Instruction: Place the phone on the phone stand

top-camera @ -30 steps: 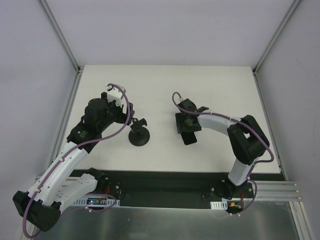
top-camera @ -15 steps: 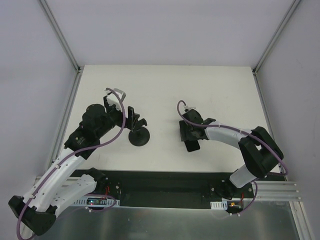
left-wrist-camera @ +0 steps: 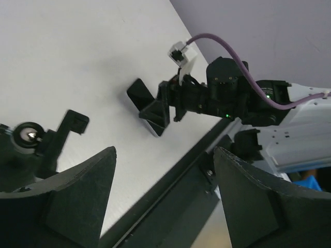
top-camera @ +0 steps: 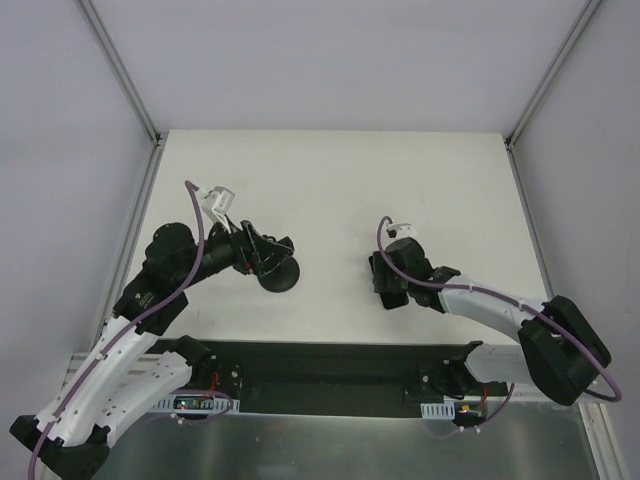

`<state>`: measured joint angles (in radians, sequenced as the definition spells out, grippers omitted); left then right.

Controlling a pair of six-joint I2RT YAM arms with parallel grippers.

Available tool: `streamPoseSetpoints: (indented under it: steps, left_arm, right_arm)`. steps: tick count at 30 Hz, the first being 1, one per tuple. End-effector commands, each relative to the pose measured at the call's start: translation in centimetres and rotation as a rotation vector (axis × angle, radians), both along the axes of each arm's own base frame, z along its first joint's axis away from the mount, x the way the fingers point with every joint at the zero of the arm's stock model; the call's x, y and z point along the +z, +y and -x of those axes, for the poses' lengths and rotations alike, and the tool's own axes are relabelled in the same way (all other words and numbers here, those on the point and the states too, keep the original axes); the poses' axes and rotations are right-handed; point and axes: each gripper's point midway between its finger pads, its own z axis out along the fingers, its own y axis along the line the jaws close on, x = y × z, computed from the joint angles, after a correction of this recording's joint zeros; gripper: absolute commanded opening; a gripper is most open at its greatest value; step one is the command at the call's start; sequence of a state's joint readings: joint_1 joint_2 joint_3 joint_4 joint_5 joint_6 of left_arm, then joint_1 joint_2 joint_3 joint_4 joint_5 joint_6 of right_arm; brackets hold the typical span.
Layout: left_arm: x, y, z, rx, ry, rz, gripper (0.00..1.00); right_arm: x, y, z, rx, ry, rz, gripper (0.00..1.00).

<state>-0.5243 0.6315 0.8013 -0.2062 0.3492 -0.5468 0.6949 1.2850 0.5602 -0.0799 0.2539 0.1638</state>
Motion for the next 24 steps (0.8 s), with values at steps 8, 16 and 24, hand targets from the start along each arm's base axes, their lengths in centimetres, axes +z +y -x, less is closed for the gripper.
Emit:
streamPoseSetpoints:
  steps: [8,16,24]
  left_arm:
    - [0.1,-5.4,3.2,-0.214,0.224,0.060,0.71]
    - [-0.7,-10.1,2.2,-0.217,0.171,-0.086,0.64]
    - [-3.6,-13.6,-2.0,-0.133,0.208,-0.213,0.68]
  right_arm:
    - [7.0,1.5,-1.8,0.056,-0.357,-0.229,0.01]
    - [11.5,2.7,0.0,0.200,-0.493,-0.359,0.01]
    - [16.0,3.3,2.5,0.310,-0.578,-0.475,0.01]
